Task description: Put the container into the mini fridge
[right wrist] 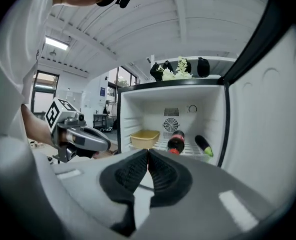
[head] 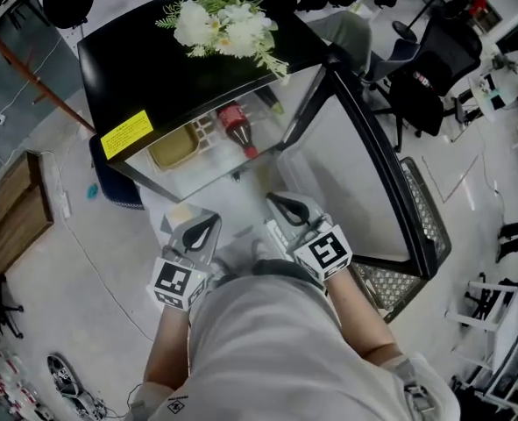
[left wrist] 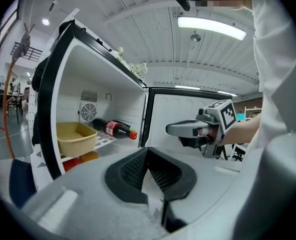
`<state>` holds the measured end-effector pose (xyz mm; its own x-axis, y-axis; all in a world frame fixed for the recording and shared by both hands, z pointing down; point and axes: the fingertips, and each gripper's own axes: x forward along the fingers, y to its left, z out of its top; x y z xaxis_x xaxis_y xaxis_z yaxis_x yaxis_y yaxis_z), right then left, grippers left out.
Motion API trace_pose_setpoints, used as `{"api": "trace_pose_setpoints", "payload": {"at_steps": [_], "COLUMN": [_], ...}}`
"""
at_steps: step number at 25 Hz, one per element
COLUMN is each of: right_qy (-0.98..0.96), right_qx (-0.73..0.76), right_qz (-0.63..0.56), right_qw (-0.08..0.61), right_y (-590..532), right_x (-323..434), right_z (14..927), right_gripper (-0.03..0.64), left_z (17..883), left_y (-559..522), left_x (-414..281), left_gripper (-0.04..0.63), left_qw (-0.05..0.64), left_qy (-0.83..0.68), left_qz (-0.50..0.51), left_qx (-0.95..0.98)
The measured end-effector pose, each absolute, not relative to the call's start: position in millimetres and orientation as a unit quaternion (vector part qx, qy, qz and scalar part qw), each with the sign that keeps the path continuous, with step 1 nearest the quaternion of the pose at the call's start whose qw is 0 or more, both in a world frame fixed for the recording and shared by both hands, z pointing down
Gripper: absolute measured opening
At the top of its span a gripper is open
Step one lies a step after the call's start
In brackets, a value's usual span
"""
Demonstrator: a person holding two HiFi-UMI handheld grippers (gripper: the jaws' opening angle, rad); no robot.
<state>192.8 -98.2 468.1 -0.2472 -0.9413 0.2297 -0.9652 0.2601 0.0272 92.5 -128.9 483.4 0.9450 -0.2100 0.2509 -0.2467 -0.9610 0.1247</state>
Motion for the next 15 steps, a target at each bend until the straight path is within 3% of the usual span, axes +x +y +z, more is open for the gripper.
{"api": "trace_pose_setpoints", "payload": {"at_steps": [15], "right_qy": [-0.758], "right_qx": [0.642], "right_qz": [0.077], "right_qw": [0.089], "right_y": [-58.6], "right_x": [197.0], "right_z": [478.7], "right_gripper": [0.006], "left_z": [483.0], "left_y": [-121.7], "left_x": [121.1], "left_gripper": [0.008], "left_qw": [0.067], "left_qy": [-0.064], "left_qz": [0.115], "left_qx": [0.989]}}
